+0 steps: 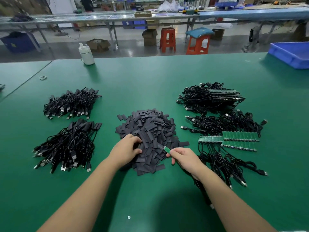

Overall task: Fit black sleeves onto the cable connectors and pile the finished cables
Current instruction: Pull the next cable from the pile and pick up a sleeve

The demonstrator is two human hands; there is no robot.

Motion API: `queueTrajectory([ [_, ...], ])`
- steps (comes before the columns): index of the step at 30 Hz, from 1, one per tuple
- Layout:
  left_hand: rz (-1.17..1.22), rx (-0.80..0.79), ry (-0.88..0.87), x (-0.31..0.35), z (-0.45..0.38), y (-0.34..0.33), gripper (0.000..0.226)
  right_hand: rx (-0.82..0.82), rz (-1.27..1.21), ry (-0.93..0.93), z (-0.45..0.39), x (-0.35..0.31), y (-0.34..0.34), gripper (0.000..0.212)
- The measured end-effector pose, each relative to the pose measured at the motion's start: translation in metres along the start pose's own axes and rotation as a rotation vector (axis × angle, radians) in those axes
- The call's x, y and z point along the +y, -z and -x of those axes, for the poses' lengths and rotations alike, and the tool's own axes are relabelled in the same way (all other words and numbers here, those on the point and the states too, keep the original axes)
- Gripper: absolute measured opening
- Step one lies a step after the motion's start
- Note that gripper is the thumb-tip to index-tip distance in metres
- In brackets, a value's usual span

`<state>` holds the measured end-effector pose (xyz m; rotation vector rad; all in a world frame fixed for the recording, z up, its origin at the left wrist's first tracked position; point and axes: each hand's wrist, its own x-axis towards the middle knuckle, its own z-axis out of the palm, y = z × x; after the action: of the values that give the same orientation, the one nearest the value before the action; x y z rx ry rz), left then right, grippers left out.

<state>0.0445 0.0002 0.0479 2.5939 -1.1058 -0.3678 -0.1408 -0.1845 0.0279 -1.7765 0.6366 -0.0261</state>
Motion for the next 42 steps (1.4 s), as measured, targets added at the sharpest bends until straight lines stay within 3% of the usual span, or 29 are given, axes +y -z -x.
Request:
queueTrajectory([
  [10,0.058,0.126,0.048,0.003,-0.003,-0.007,0.040,-0.064,0.129,0.035,-0.008,0.008,0.000,0.033],
  [26,0.805,0.228,0.370,-0.006,0.006,0.007,0.008,-0.111,0.123,0.020,-0.007,0.008,-0.003,0.036],
  [31,1.049,0.158,0.325,0.020,0.014,0.008,0.004,-0.133,0.066,0.006,-0.008,0.008,0.000,0.036],
  [36,0.976,-0.039,0.137,0.043,0.021,-0.004,0.012,-0.153,0.039,0.000,-0.006,0.004,0.000,0.036],
  [42,0.626,-0.027,0.017,0.049,0.022,-0.022,0.027,-0.152,-0.011,-0.023,-0.002,-0.002,0.001,0.031],
])
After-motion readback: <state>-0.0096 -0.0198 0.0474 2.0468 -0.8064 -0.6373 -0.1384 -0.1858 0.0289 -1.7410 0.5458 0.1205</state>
